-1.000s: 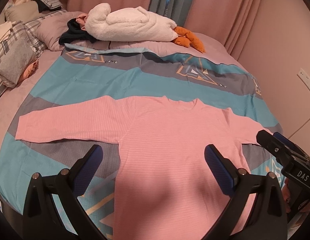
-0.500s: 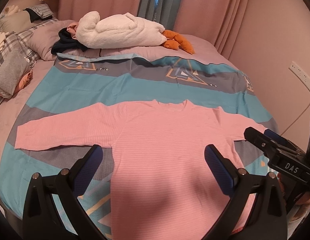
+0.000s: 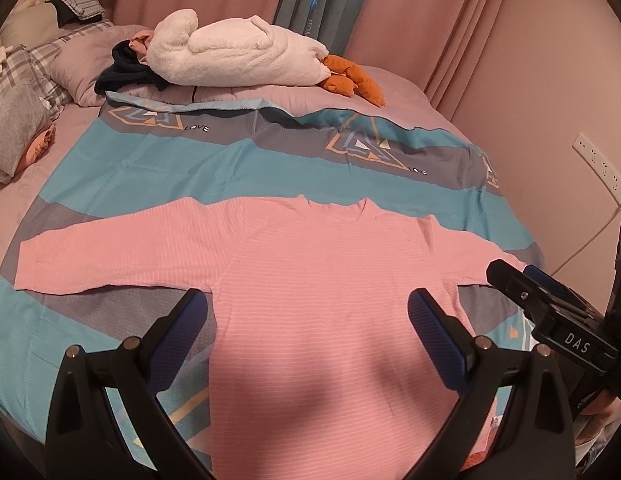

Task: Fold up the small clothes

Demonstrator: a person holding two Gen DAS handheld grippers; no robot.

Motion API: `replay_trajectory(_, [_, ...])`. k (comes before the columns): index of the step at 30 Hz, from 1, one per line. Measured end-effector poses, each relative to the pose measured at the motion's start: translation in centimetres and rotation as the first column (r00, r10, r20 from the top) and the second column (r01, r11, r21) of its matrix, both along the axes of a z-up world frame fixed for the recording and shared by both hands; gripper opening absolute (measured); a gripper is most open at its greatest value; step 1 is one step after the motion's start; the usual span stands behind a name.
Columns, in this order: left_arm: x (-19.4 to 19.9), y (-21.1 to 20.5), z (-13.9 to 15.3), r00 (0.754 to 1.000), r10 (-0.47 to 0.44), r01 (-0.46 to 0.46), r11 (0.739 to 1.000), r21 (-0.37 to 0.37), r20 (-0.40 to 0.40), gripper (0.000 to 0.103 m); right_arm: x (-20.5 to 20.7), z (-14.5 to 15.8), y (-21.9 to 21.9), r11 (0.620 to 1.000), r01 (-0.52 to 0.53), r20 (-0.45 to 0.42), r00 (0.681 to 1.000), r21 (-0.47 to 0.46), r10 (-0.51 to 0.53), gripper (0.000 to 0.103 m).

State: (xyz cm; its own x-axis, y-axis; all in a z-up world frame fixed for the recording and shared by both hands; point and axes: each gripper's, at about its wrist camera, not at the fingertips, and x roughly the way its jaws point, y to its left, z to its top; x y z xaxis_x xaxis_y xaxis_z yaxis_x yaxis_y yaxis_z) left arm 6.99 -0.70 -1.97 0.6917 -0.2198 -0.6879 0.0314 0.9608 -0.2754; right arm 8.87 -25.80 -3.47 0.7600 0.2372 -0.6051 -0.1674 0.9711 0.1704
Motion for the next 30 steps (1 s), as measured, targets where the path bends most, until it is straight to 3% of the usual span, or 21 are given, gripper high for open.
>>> replay_trajectory(19, [0.5,-1.0,-0.5,0.999,-0.042,0.042,0.999,-0.015,-0.03,0.097,-0.1,-0.6,-0.5,1.0,0.014,-0.014,1.0,0.02,-0.013,0.102])
replay_trajectory(30, [1.9,-2.0,-2.2,0.993,-0.074,0.071,0.997,-0.033,-0.097,0.095,0.5,-1.4,-1.8,0.998,0.045,-0.047,0.998,0.053,-0.043,0.099])
